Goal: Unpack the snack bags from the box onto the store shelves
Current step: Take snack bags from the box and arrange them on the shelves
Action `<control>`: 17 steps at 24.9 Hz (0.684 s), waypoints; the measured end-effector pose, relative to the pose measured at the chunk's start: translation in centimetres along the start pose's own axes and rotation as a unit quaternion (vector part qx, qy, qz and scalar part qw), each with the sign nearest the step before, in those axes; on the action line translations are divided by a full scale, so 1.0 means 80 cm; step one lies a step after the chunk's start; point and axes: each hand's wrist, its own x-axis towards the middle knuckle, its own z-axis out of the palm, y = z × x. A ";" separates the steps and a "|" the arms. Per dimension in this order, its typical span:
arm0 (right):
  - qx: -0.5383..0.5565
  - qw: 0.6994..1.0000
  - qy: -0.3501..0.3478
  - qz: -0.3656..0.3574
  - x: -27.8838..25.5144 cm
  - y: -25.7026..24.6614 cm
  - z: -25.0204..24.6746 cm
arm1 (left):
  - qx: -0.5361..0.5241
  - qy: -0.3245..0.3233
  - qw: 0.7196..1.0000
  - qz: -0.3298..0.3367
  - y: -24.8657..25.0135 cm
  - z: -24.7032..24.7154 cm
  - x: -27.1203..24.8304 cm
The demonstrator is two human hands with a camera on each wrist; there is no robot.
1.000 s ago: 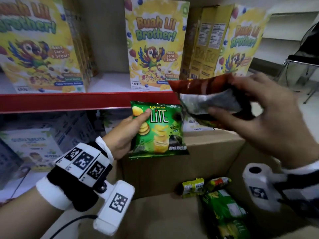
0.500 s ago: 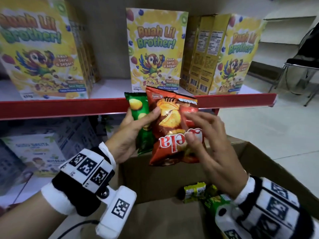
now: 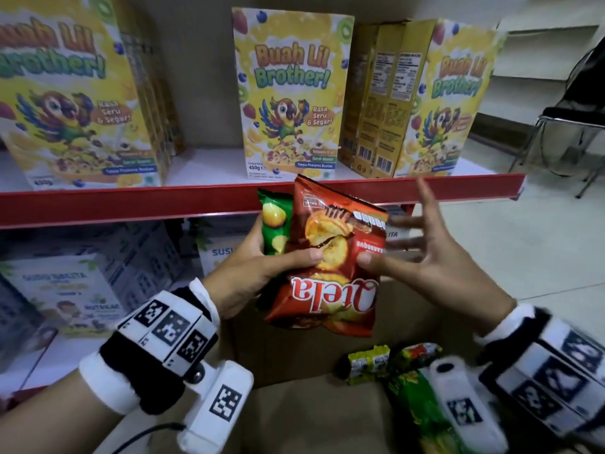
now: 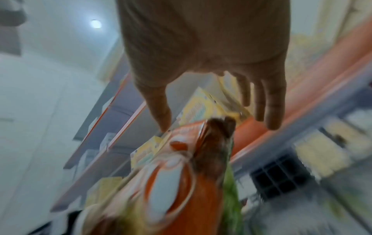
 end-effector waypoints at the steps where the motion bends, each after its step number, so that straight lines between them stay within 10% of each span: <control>1: -0.071 0.996 0.008 -0.055 0.004 -0.007 -0.013 | 0.013 -0.002 1.000 -0.010 -0.001 -0.001 -0.001; 5: -0.141 0.979 -0.109 -0.097 0.027 -0.021 -0.028 | 0.034 -0.050 0.998 -0.027 -0.007 0.005 -0.006; 9: 0.011 0.981 -0.195 -0.020 0.032 -0.001 -0.019 | -0.008 -0.035 0.999 -0.006 -0.001 0.013 -0.009; 17: 0.357 0.927 0.004 0.114 0.029 0.029 -0.023 | -0.112 0.027 0.993 0.041 0.004 0.007 -0.001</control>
